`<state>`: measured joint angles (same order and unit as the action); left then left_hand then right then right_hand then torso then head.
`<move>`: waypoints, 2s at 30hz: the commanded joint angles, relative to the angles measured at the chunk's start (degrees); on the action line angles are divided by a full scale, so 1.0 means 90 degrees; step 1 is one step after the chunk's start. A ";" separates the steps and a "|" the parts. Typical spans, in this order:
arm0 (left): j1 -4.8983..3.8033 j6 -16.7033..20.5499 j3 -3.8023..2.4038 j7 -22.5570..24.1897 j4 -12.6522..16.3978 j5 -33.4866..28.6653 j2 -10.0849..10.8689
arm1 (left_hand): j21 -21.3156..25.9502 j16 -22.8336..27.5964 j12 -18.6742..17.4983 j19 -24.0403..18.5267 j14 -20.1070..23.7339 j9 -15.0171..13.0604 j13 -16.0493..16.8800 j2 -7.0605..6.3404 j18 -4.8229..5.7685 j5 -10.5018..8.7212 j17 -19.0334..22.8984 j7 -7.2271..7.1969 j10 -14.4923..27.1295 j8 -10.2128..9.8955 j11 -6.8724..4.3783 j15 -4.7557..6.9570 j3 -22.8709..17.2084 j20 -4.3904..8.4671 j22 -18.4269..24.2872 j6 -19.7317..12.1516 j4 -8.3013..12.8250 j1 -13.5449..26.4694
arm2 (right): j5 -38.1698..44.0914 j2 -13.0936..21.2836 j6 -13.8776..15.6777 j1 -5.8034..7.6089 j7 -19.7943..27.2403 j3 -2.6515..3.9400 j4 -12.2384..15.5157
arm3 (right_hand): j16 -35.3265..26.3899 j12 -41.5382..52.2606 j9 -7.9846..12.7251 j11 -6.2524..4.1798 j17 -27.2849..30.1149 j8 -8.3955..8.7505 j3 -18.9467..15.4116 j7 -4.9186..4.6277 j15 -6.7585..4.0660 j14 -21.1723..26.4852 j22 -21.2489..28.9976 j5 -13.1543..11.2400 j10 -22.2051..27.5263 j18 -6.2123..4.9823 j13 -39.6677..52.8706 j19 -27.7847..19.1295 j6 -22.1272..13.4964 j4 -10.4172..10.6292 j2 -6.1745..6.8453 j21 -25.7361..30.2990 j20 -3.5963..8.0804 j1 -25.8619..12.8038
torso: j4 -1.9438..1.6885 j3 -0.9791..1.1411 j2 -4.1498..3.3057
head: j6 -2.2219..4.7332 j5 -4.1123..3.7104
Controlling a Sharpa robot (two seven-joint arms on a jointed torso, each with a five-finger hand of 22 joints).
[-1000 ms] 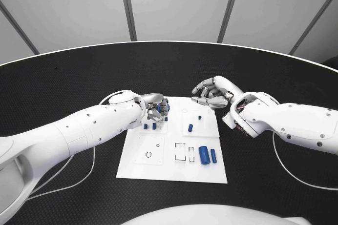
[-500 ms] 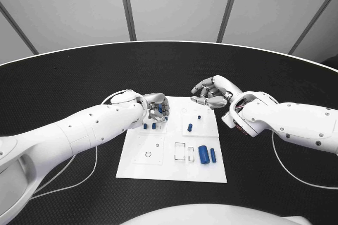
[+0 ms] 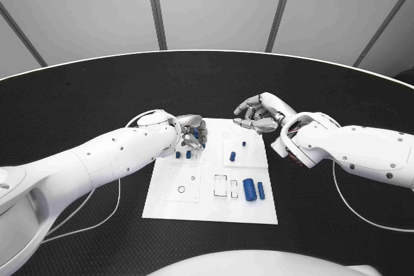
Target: Assemble the parts on the task board
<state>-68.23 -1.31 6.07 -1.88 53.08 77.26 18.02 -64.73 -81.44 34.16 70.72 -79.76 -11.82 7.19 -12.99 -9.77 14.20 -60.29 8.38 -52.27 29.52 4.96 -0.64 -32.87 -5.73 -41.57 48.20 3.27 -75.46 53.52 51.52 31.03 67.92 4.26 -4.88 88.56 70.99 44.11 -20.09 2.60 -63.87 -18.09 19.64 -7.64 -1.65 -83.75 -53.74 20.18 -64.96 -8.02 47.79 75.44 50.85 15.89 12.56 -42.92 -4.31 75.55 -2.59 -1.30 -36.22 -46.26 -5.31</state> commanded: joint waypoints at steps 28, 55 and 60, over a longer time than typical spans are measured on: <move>0.0045 -0.0156 0.0001 -0.0059 -0.0153 0.0000 -0.0124 | -0.0182 -0.0063 -0.0028 0.0154 -0.0105 -0.0030 -0.0026 0.0163 0.0138 -0.0114 0.0007 -0.0029 -0.0172 0.0004 -0.0040 0.0038 -0.0086 0.0003 -0.0224 0.0183 -0.0005 0.0005 | 0.0000 -0.0004 -0.0006 0.0001 -0.0008 0.0001 0.0015 | -0.0029 -0.0026 -0.0007 0.0004 0.0000 -0.0049 0.0036 -0.0004 -0.0014 0.0015 0.0013 0.0043 0.0032 -0.0096 -0.0013 0.0029 0.0001 0.0003 0.0072 0.0024 0.0026 -0.0018 | -0.0005 -0.0007 -0.0004 | -0.0042 -0.0029; 0.0045 0.0099 0.0001 -0.0037 -0.0125 0.0000 -0.0096 | -0.0581 -0.0017 -0.0045 0.0413 -0.0146 -0.0155 -0.0024 0.0491 0.0234 -0.0752 0.0465 -0.0099 -0.0543 0.0021 -0.0163 0.0154 -0.0326 0.0080 -0.0812 0.0488 0.0155 -0.0165 | 0.0000 0.0012 -0.0003 0.0001 -0.0011 0.0001 0.0031 | -0.0032 -0.0004 -0.0009 0.0001 -0.0006 -0.0058 0.0043 -0.0001 -0.0016 0.0010 0.0012 0.0050 0.0008 -0.0094 -0.0005 0.0043 0.0012 0.0004 0.0071 0.0024 0.0028 -0.0024 | -0.0007 -0.0011 0.0003 | -0.0056 -0.0038; 0.0044 0.0215 0.0000 -0.0009 -0.0014 -0.0043 -0.0013 | -0.0592 -0.0022 -0.0048 0.0421 -0.0154 -0.0158 -0.0023 0.0483 0.0238 -0.0754 0.0450 -0.0100 -0.0549 0.0018 -0.0161 0.0154 -0.0329 0.0079 -0.0831 0.0491 0.0163 -0.0164 | 0.0000 0.0015 -0.0002 0.0001 -0.0009 0.0001 0.0030 | -0.0032 -0.0004 -0.0009 0.0001 -0.0006 -0.0058 0.0043 -0.0001 -0.0016 0.0010 0.0012 0.0050 0.0008 -0.0094 -0.0005 0.0043 0.0012 0.0004 0.0071 0.0024 0.0028 -0.0024 | -0.0010 -0.0014 0.0007 | -0.0049 -0.0040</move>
<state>-67.83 0.47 6.07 -1.99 52.78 76.97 17.77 -69.77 -81.70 33.52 74.13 -80.87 -13.37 6.87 -8.88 -8.00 7.60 -56.19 8.00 -56.92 29.97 3.58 0.50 -35.50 -5.10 -49.00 52.67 4.60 -77.18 53.52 51.65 31.01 67.93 4.18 -4.88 88.85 71.02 44.12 -20.09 2.61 -63.87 -18.32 19.63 -7.65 -1.65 -83.75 -53.68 20.53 -64.97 -8.01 47.76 75.66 50.86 15.89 12.79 -42.92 -4.09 75.32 -2.65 -1.38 -36.19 -46.74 -5.66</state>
